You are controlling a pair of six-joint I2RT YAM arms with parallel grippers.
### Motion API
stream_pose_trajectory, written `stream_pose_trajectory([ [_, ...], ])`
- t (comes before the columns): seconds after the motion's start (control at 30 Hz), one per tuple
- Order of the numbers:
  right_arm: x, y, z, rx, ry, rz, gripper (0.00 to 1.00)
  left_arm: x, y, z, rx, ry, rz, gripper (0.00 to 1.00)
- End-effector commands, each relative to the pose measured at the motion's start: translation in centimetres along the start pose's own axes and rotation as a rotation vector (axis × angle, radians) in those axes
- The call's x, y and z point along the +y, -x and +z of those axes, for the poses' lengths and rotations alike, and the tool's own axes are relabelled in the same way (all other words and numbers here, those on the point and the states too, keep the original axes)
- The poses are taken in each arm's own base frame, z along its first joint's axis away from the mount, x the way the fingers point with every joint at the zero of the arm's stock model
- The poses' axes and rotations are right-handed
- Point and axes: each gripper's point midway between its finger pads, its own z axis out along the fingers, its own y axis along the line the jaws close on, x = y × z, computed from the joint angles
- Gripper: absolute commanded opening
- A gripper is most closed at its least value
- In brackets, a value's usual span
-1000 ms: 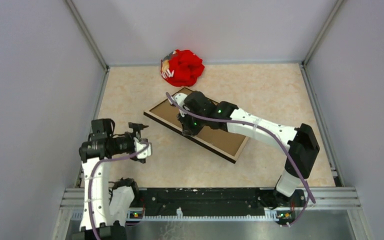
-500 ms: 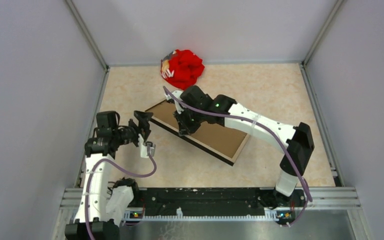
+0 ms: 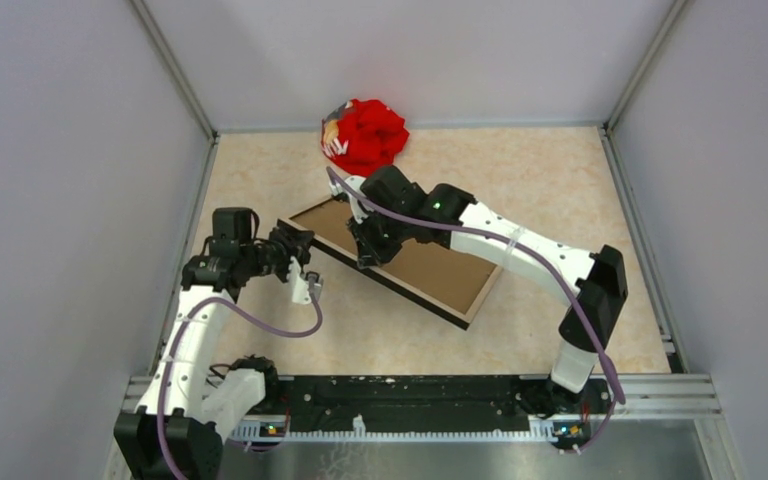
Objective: Put the photo into the frame
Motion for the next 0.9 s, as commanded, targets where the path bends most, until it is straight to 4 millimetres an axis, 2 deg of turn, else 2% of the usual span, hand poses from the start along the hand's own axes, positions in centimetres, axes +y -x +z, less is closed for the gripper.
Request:
stream_pose_trajectory([
  [0.0,1.0,4.1,-2.1,-0.131,0.016,-0.030,0.00,2.8,-0.3,-0.3,0.014,0.055,0.063,0.15],
  [0.07,0.9,4.3,-2.3,-0.127,0.007,-0.033,0.00,2.7,-0.4,-0.1,0.014,0.049,0.050,0.00],
  [0.1,0.7,4.3,-2.5,-0.125,-0.006,-0.036,0.02,2.8,-0.4,0.0,0.012,0.053,0.046,0.00],
  [0.2,-0.3,4.6,-3.5,-0.136,-0.071,-0.059,0.35,3.3,-0.1,-0.1,-0.001,0.065,0.024,0.00],
  [0.27,-0.8,4.6,-4.3,-0.149,-0.105,-0.091,0.50,3.8,0.1,-0.4,-0.009,0.066,-0.002,0.00],
  [0.3,-0.9,4.5,-4.8,-0.150,-0.122,-0.115,0.54,4.2,0.2,-0.5,-0.017,0.066,-0.026,0.00],
  [0.53,-0.6,1.5,-6.3,-0.048,-0.236,-0.303,0.66,6.6,0.7,-1.2,-0.068,0.052,-0.166,0.00],
  [0.67,-1.7,-0.3,-6.5,0.001,-0.319,-0.337,0.67,6.9,0.8,-1.4,-0.071,0.061,-0.173,0.00],
  [0.87,-3.8,-1.5,-6.8,0.035,-0.441,-0.430,0.67,6.9,1.0,-1.5,-0.068,0.064,-0.159,0.00],
])
